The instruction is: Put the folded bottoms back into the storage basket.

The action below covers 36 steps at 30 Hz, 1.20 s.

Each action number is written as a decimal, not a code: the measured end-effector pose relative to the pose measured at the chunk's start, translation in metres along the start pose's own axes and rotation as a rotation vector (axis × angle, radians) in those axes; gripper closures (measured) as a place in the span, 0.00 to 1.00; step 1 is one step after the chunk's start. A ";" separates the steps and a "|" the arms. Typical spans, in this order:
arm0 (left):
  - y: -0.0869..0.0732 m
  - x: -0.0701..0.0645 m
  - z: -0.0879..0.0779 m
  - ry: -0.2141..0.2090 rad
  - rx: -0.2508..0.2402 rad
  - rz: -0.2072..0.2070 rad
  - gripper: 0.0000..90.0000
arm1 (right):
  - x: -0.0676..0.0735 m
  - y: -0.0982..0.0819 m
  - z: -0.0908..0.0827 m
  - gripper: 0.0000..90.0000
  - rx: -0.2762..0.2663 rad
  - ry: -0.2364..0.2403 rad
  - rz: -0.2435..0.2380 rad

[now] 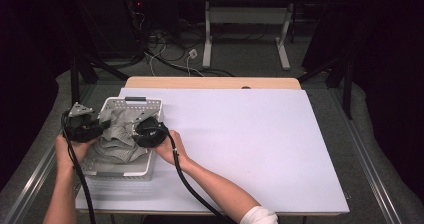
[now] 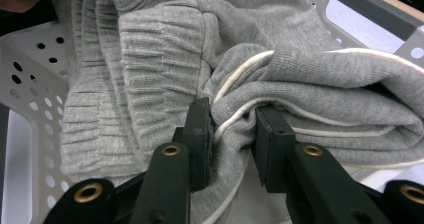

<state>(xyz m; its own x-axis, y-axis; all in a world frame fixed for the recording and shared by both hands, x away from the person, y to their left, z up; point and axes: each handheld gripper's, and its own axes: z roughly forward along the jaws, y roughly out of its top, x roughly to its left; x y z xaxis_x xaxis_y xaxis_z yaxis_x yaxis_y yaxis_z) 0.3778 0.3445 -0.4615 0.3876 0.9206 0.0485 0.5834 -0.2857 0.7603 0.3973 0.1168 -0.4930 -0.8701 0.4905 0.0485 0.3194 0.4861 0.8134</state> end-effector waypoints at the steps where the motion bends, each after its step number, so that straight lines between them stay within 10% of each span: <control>1: 0.000 0.000 0.001 0.000 -0.001 0.000 0.83 | 0.000 0.000 0.000 0.78 0.006 0.001 -0.001; 8: -0.002 0.000 0.006 -0.009 0.028 0.007 0.83 | 0.000 -0.001 0.001 0.74 0.023 0.005 0.005; 12: -0.003 -0.001 0.013 -0.014 0.079 0.025 0.80 | 0.000 -0.001 0.000 0.54 0.053 0.015 0.017; 28: 0.006 -0.015 0.019 -0.063 0.090 0.020 0.20 | -0.030 -0.014 -0.061 0.20 0.054 0.008 0.030; 36: 0.012 -0.030 0.023 -0.101 0.081 0.049 0.09 | -0.044 -0.028 -0.083 0.15 0.067 0.006 0.023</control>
<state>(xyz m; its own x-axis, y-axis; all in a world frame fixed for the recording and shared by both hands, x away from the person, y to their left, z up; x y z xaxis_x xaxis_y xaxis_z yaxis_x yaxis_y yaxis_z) 0.3899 0.3075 -0.4690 0.4844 0.8747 0.0151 0.6165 -0.3536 0.7035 0.3951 0.0213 -0.4696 -0.8644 0.4978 0.0700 0.3633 0.5222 0.7716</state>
